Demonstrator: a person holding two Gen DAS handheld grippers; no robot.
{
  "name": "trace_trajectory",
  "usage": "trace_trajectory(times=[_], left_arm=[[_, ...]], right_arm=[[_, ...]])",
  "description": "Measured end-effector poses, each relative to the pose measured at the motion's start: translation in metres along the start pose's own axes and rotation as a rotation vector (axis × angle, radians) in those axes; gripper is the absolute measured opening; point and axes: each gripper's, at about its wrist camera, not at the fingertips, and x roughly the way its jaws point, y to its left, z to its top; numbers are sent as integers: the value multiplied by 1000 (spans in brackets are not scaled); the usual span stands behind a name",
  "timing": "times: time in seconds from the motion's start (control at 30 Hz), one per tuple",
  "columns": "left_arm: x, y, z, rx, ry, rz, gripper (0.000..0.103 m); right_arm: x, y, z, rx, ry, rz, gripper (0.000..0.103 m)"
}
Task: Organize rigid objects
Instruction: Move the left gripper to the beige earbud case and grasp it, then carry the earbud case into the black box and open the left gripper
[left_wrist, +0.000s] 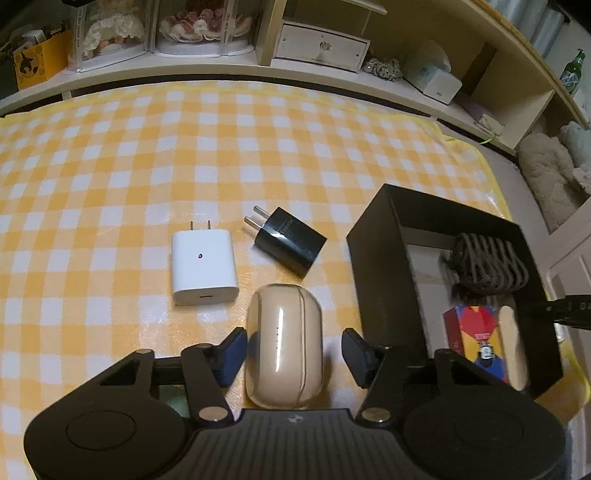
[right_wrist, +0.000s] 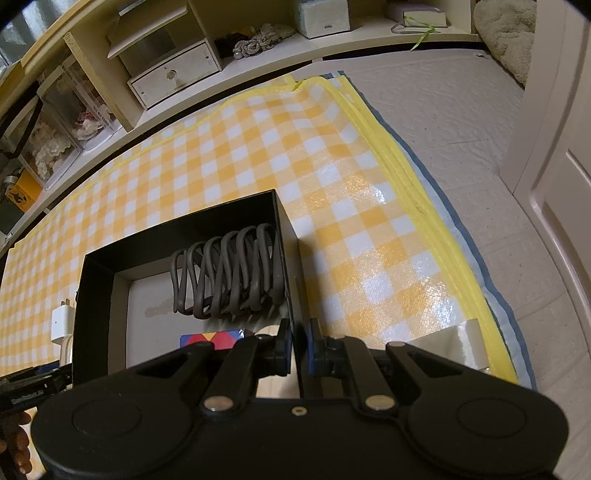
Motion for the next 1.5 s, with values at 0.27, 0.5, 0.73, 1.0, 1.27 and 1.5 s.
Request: trace_trajectory(times=[0.27,0.5,0.73,1.0,1.27,1.5], left_arm=[[4,5,-1,3,13,15,45],[-18,10,-1,-69,-37,-54,44],[-60,-15,10,-95,-139,-190,44],[-45,-80,7,-89,-74,-310,44],[-6,-103,-13,-133,-2,-212,44],[5,-118,-15,-48,-3,-73,45]], right_arm=[[0,0,0,6,1,4,9],[0,-2,0,14,4,11,9],[0,-3,0,20,6,15,9],[0,-4,0,29,6,24,10],[0,-7,0,42,9,40,11],[0,-7,1,49,13,46,11]])
